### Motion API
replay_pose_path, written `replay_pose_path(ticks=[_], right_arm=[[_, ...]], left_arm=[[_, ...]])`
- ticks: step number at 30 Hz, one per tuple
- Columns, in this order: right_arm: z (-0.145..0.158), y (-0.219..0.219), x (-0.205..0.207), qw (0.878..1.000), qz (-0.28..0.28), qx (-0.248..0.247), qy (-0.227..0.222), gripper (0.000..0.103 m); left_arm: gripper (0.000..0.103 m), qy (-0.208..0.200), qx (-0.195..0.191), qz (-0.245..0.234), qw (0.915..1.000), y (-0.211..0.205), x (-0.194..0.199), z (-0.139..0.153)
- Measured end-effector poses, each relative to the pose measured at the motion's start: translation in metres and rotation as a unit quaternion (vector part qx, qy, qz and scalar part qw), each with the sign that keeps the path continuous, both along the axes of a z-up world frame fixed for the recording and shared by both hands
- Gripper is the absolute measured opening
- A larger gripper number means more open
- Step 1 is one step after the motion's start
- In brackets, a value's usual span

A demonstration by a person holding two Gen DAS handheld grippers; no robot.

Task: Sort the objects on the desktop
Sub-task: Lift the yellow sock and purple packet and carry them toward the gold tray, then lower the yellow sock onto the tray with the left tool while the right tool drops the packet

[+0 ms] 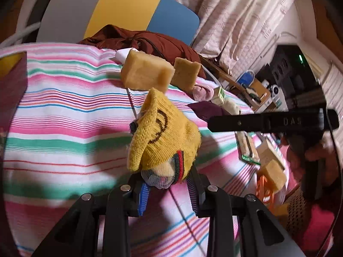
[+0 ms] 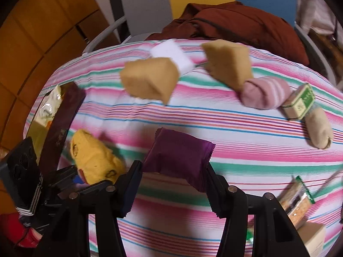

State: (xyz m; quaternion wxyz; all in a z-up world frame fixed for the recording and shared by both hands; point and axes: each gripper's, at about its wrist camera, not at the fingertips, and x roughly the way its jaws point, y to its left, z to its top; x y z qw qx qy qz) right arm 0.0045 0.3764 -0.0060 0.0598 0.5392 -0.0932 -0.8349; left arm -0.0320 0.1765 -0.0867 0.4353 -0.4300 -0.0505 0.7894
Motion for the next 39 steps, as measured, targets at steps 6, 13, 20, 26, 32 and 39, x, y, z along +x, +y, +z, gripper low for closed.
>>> replay_pose_path(ticks=[6, 13, 20, 26, 32, 39], right_arm=[[0.002, -0.031, 0.001, 1.000, 0.025, -0.012, -0.011, 0.057], [0.014, -0.071, -0.006, 0.998, 0.055, -0.026, -0.001, 0.057], [0.035, -0.123, -0.016, 0.995, 0.089, -0.045, 0.024, 0.057], [0.043, -0.177, -0.036, 0.991, 0.125, -0.046, 0.027, 0.057], [0.046, -0.231, -0.061, 0.987, 0.157, -0.034, 0.029, 0.057], [0.036, -0.268, -0.092, 0.986, 0.166, -0.006, 0.027, 0.057]], left_arm=[[0.031, -0.028, 0.020, -0.001, 0.9994, -0.023, 0.013, 0.005], [0.031, -0.022, 0.044, 0.006, 0.9987, -0.056, 0.024, 0.028], [0.031, -0.026, 0.073, 0.051, 0.9957, -0.113, 0.015, 0.049], [0.031, -0.027, 0.078, 0.115, 0.9899, -0.174, -0.006, 0.058], [0.031, -0.050, 0.071, 0.188, 0.9784, -0.231, -0.034, 0.049], [0.031, -0.065, 0.041, 0.251, 0.9649, -0.287, -0.058, 0.035]])
